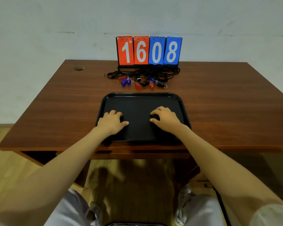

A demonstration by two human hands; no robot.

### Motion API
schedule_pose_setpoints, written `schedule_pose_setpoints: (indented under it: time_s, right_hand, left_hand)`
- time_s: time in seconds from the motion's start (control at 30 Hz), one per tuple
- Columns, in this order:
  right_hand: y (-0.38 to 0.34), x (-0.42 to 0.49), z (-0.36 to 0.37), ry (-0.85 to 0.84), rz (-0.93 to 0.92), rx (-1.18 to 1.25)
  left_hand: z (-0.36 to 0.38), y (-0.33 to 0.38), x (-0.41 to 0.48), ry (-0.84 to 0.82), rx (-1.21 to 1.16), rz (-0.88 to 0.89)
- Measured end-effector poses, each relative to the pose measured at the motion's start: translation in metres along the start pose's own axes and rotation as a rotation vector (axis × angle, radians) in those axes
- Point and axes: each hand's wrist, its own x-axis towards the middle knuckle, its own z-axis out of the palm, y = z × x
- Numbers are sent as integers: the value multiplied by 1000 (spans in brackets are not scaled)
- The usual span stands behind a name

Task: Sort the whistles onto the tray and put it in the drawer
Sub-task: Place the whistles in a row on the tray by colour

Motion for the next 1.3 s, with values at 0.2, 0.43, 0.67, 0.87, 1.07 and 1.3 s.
schedule_pose_setpoints:
  time_s: [0.2, 0.43, 0.67, 0.87, 1.07, 1.3]
  right_hand:
    - [-5, 48, -20, 54, -16, 48]
    - [-22, 133, -40, 115, -44, 61]
    - [-61, 201, -33, 130, -182, -14]
    - [-66, 224, -10, 3, -95, -261]
    - [-65, 204, -3, 100, -63, -259]
    - [-60, 182, -6, 163, 12, -192]
  left_hand:
    - [-25, 11, 43, 126, 30, 43]
    - [-52, 13, 124, 192, -2, 42]
    - [-48, 0, 182, 244, -109, 116]
    - [-31, -18, 195, 221, -18, 106]
    - [-29, -5, 188, 331, -61, 125]
    - [-39, 31, 179, 280, -73, 60]
